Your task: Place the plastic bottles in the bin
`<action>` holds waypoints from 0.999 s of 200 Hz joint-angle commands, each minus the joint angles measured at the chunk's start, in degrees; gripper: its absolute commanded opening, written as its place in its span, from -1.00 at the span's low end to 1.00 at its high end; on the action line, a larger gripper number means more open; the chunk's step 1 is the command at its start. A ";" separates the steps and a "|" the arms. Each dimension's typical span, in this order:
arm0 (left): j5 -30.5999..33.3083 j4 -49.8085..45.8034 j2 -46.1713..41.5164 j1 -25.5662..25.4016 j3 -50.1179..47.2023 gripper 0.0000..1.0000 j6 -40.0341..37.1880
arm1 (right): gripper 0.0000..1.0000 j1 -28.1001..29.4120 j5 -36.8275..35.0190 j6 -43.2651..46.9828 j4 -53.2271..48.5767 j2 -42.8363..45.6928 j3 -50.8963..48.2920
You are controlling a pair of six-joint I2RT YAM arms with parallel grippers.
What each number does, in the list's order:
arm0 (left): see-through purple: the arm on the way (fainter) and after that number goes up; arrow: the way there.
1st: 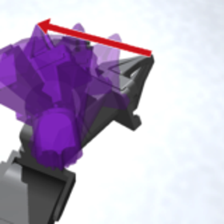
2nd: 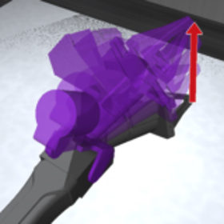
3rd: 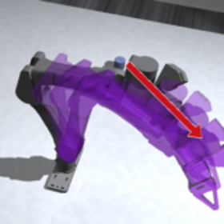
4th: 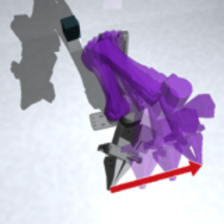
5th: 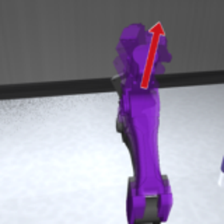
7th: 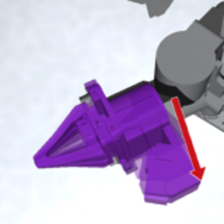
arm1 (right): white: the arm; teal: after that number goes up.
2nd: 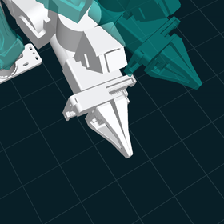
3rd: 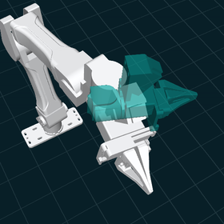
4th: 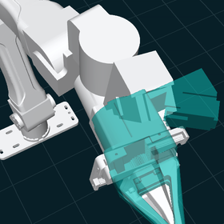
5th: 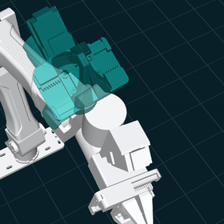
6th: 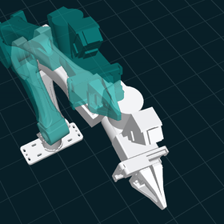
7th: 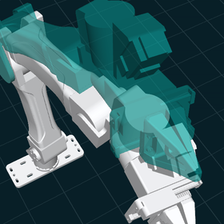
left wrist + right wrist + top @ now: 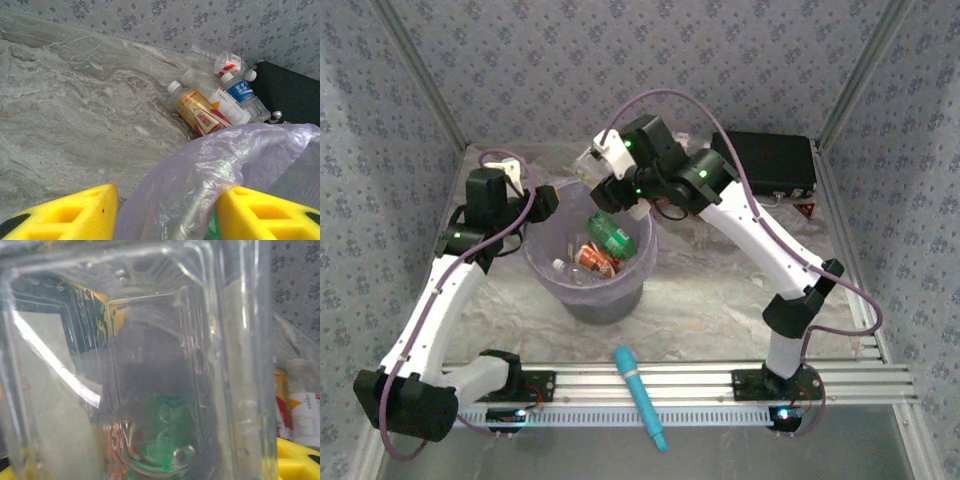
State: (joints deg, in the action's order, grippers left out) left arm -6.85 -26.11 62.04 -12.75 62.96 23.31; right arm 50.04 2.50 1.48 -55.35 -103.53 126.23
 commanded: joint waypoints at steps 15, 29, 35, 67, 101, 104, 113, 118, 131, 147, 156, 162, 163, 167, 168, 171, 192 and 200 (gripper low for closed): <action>0.30 0.80 -0.52 0.17 -1.50 0.08 1.21 | -0.54 2.60 -1.28 -6.36 -2.59 -4.21 0.57; 0.31 0.85 -0.52 0.19 -1.45 0.08 1.13 | -0.55 2.61 -1.55 -7.22 -2.76 -5.40 0.04; 0.52 0.69 -0.60 0.19 -1.47 0.08 1.02 | -0.54 2.63 -1.77 -7.61 -2.38 -5.54 -0.69; 1.14 0.35 -0.91 0.19 -1.65 0.07 0.86 | -0.55 2.87 -1.64 -9.48 0.58 -5.67 -5.77; 1.22 0.36 -0.65 0.19 -1.61 0.07 0.81 | -0.47 2.90 -2.50 -10.87 3.24 -5.65 -11.90; 1.18 0.36 -0.65 0.19 -1.64 0.07 0.78 | -0.46 2.94 -2.50 -10.97 3.40 -5.64 -12.42; 1.23 0.40 -0.54 0.23 -1.61 0.07 0.75 | -0.42 2.92 -2.67 -11.19 4.20 -5.79 -13.67; 1.17 0.38 -0.45 0.19 -1.54 0.07 0.77 | -0.40 2.95 -2.83 -11.23 4.44 -5.89 -14.26; 1.14 0.46 -0.34 0.16 -1.53 0.07 0.85 | -0.31 2.94 -3.28 -11.49 5.05 -6.32 -15.36; 1.13 0.51 -0.25 0.15 -1.61 0.07 1.08 | -0.05 2.95 -3.64 -11.67 5.43 -6.98 -15.93; 1.14 0.61 -0.25 0.19 -1.61 0.07 1.12 | 0.08 2.94 -3.57 -11.67 5.50 -7.21 -16.02; 1.22 0.53 -0.25 0.19 -1.67 0.07 1.12 | 0.16 2.95 -3.76 -11.54 5.43 -7.30 -16.09; 1.18 0.53 -0.25 0.19 -1.69 0.07 1.12 | 0.19 2.96 -3.83 -11.52 5.43 -7.30 -16.10; 1.19 0.57 -0.25 0.19 -1.76 0.07 1.12 | 0.25 2.91 -3.98 -11.43 5.52 -7.37 -16.11; 1.21 0.51 -0.30 0.19 -1.78 0.07 1.12 | 0.26 2.93 -3.99 -11.42 5.56 -7.38 -16.11; 1.22 0.53 -0.26 0.19 -1.72 0.07 1.12 | 0.29 2.99 -4.02 -11.30 5.60 -7.39 -16.11; 1.14 0.39 -0.17 0.19 -1.66 0.07 1.04 | 0.58 3.20 -4.02 -9.91 5.17 -7.39 -15.80; 1.14 0.37 -0.12 0.19 -1.60 0.07 1.05 | 0.73 3.30 -4.12 -9.46 4.87 -7.31 -15.52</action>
State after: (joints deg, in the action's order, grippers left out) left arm -6.63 -25.02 61.60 -12.75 62.28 23.66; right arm 52.93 -0.36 -8.93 -50.41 -110.48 110.50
